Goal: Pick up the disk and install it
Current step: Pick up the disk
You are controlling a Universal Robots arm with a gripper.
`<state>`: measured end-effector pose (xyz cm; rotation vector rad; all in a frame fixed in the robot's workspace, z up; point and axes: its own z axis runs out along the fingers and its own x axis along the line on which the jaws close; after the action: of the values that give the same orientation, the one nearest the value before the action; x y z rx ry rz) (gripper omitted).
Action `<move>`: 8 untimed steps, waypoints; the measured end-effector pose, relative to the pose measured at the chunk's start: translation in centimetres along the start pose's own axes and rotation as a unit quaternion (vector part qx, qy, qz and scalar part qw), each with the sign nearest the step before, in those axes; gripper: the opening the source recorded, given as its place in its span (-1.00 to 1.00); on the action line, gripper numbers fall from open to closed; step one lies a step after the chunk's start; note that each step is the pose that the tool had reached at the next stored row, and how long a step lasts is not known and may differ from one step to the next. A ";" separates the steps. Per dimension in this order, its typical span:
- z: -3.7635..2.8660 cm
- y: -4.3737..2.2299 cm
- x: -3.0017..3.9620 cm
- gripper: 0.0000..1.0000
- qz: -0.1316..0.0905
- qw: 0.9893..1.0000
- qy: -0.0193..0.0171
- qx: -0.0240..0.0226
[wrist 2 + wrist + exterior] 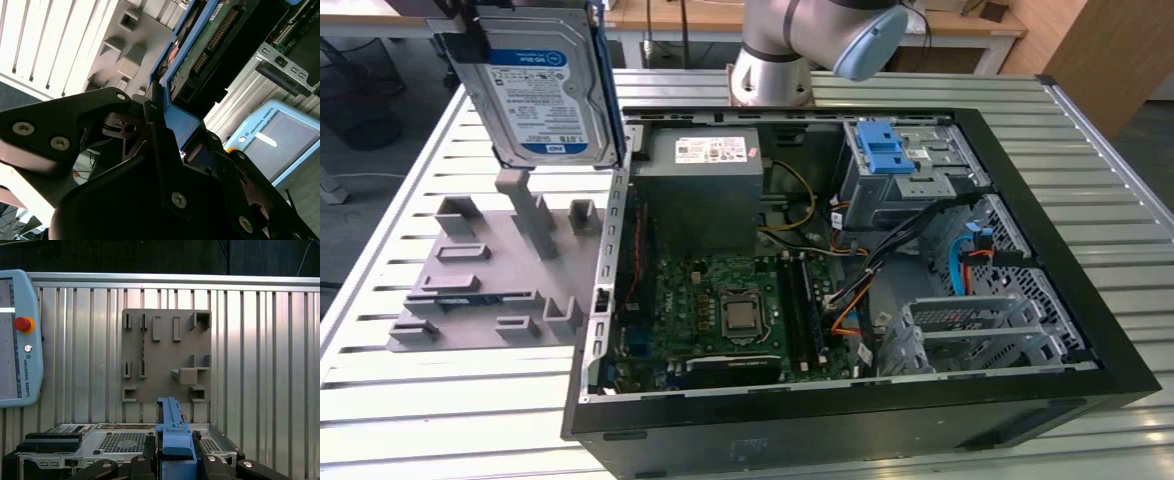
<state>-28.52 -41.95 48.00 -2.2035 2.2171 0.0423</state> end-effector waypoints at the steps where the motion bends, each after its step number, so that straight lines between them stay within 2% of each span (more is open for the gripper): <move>1: 0.00 -0.17 0.03 -0.27 0.000 1.000 0.000 0.000; 8: -0.02 -1.37 0.20 -0.27 0.000 1.000 0.000 -0.001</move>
<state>-27.15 -42.16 48.00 -2.2050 2.2186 0.0456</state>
